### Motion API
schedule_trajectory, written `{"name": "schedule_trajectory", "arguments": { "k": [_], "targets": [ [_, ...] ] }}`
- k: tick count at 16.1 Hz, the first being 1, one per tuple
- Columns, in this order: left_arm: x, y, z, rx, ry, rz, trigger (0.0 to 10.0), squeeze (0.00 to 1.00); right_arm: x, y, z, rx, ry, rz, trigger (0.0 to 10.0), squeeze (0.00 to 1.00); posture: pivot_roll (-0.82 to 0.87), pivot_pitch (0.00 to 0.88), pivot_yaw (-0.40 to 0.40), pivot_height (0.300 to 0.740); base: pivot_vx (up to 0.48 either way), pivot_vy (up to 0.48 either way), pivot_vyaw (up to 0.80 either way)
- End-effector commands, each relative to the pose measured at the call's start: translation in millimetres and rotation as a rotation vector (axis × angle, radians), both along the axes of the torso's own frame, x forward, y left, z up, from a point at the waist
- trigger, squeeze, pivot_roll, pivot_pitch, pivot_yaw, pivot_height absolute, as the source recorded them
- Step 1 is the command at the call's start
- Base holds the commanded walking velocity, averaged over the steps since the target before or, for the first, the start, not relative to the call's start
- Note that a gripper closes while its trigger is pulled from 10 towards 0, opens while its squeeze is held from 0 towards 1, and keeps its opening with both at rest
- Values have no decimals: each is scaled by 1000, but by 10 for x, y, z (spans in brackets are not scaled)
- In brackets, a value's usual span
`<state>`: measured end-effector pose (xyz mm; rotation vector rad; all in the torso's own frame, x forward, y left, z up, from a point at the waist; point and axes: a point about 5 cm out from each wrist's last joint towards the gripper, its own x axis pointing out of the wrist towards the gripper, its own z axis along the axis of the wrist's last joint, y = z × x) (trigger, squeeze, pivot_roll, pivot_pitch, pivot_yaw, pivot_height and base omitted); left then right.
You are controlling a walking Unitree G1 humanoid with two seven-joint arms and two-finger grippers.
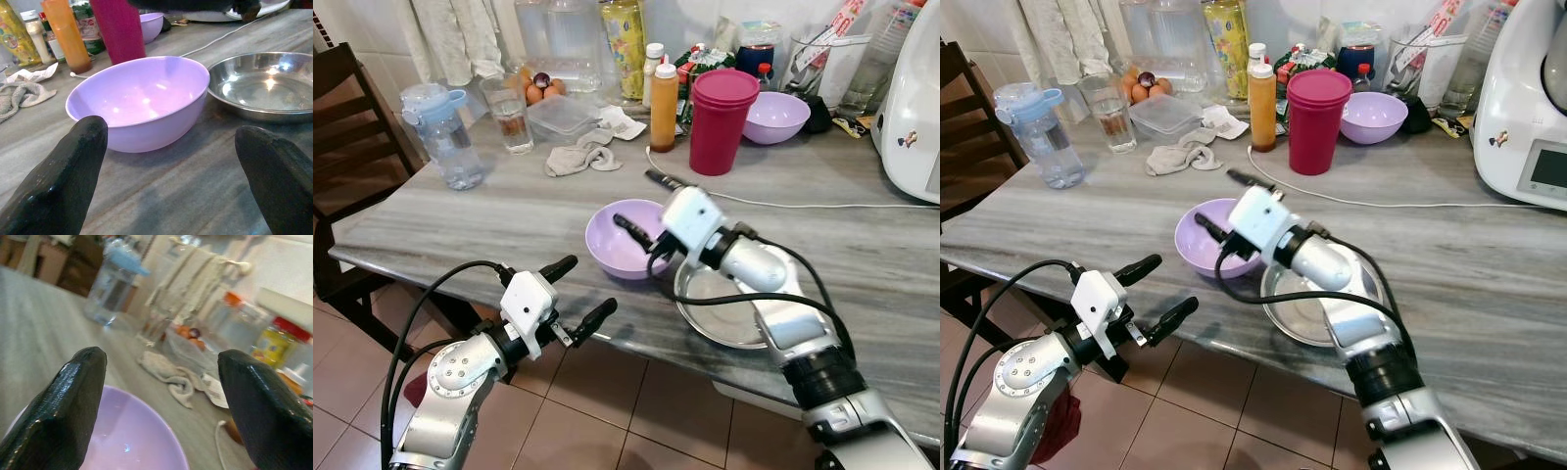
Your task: Setting the table
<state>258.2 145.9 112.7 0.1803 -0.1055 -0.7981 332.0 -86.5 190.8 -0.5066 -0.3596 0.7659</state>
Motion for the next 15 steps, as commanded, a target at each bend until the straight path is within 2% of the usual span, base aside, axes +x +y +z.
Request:
{"name": "schedule_trajectory", "arguments": {
  "k": [1, 4, 6, 12, 13, 15],
  "targets": [
    [6, 1, 20, 14, -9, -9, 10000, 0, -29, -32, 46, 31, -16, -34, 10000, 1000, -187, 68, 76, 740, 0, 0, 0],
    [28, 1, 32, 14, -15, -8, 10000, 0, -59, -266, 60, 48, -16, -209, 10000, 1000, -191, 69, 74, 740, 0, 0, 0],
    [28, 2, 34, 11, -17, -4, 10000, 0, -129, -443, -23, 40, 25, -353, 10000, 1000, -197, 71, 73, 740, 0, 0, 0],
    [35, -8, 89, 5, -11, -91, 10000, 0, -276, -584, -196, 111, 240, -493, 10000, 1000, -218, 73, 78, 740, 0, 0, 0],
    [34, -5, 93, 11, -1, -115, 10000, 0, -302, -636, -211, 126, 310, -525, 10000, 1000, -224, 74, 77, 740, 0, 0, 0],
    [31, 4, 110, 18, 7, -143, 10000, 0, -374, -660, -265, 110, 387, -543, 10000, 1000, -227, 74, 73, 740, 0, 0, 0]
  ]
}}
